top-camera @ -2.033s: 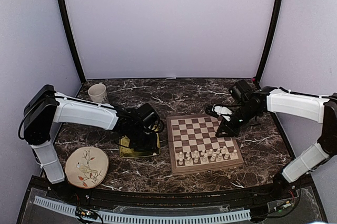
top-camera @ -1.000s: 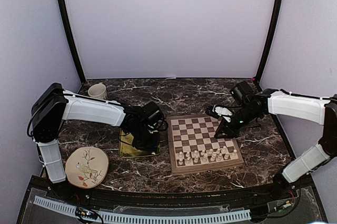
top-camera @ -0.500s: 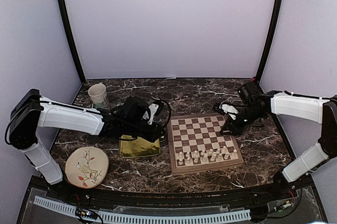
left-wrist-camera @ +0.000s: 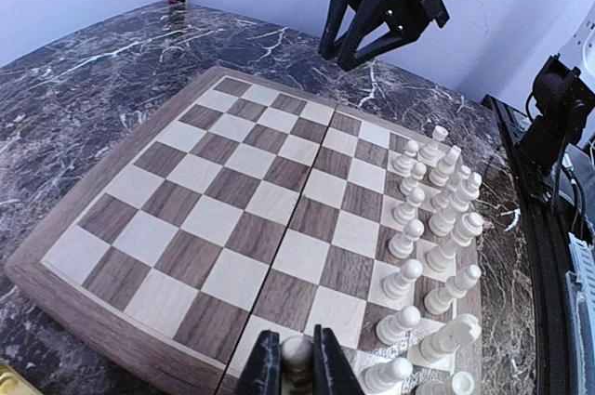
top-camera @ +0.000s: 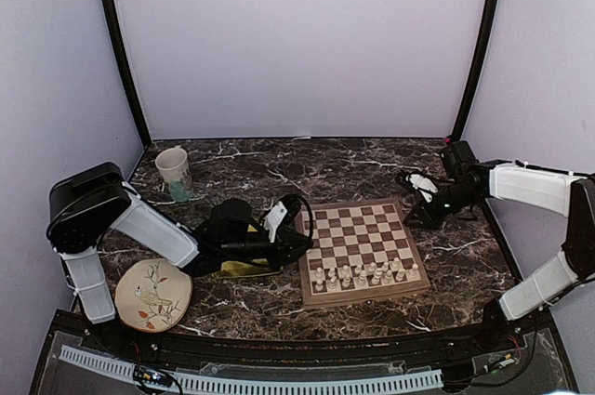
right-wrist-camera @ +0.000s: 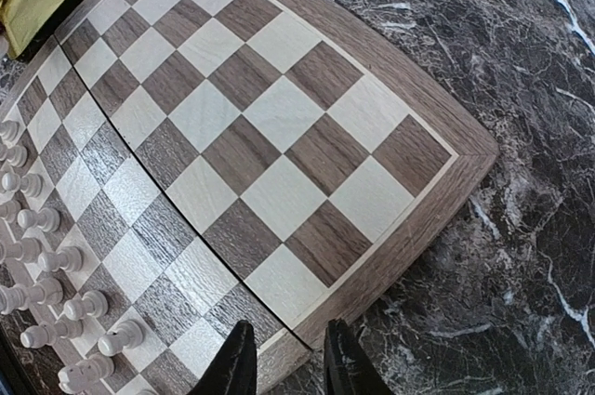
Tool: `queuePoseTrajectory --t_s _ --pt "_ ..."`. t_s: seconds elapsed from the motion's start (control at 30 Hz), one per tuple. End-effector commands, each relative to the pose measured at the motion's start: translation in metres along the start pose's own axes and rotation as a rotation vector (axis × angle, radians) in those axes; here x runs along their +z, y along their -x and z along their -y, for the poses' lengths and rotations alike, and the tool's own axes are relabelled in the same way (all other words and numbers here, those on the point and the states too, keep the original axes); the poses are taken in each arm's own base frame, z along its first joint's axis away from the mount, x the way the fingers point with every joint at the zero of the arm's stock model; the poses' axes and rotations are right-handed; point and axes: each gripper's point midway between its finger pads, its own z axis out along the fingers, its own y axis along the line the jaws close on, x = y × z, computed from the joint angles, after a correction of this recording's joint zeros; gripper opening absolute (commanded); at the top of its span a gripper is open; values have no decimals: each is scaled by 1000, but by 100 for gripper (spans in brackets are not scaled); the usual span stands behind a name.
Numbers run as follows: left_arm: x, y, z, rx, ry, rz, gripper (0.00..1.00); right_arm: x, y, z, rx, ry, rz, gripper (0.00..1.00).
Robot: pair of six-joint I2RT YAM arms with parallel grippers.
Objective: Set up the chess pieces on the board
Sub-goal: Place the pawn on the chessboard.
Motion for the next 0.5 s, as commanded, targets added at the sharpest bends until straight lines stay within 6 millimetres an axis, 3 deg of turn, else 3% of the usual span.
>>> queuePoseTrajectory --t_s 0.0,0.23,0.47 --pt "3 3 14 60 -89 97 6 -4 -1 6 8 -1 28 26" --pt "10 -12 12 74 -96 91 8 -7 -1 10 20 1 34 26" --pt "11 -18 8 61 -75 46 31 -11 2 6 3 16 53 27"
